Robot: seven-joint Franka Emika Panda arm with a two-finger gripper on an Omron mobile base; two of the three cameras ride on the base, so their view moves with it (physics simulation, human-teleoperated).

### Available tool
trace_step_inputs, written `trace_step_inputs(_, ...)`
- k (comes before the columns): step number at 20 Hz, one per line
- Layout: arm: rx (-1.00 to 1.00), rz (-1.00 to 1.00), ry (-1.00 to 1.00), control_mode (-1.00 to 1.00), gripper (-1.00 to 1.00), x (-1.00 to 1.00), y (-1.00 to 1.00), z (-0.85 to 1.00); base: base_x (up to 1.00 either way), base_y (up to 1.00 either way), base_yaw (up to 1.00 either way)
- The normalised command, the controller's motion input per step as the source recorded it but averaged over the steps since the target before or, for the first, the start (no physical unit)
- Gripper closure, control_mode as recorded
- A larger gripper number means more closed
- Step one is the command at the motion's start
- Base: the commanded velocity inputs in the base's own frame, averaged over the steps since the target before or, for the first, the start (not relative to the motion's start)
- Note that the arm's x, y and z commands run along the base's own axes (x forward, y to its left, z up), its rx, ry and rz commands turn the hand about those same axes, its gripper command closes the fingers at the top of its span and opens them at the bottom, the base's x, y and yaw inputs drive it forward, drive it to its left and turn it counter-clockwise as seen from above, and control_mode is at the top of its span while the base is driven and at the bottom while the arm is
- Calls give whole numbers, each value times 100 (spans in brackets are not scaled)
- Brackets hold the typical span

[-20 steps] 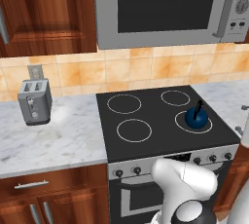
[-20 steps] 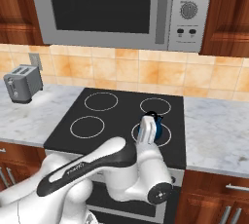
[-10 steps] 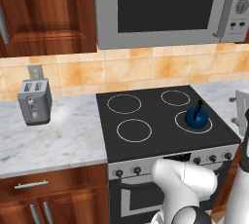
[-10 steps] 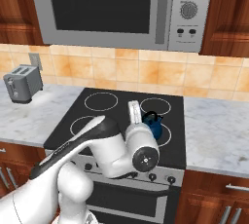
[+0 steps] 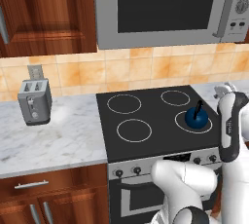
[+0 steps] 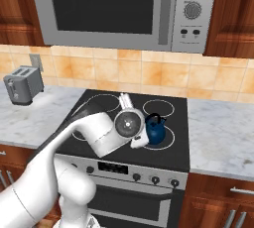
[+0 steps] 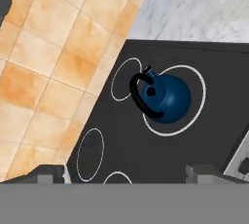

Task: The kettle is done boiling. Turn off the stove, then wait for 300 timesteps before moving the kettle to the dining table.

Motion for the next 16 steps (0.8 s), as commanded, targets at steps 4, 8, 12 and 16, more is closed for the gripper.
trace_step_inputs(4,-25,0,21,-100,-100,37,20,0,0,0,0)
trace_step_inputs(8,-24,0,24,-100,-100,43,15,0,0,0,0)
trace_step_inputs(12,-22,0,24,-100,-100,44,8,-1,0,0,0)
trace_step_inputs(16,-4,0,6,-100,-100,28,0,-22,0,0,0)
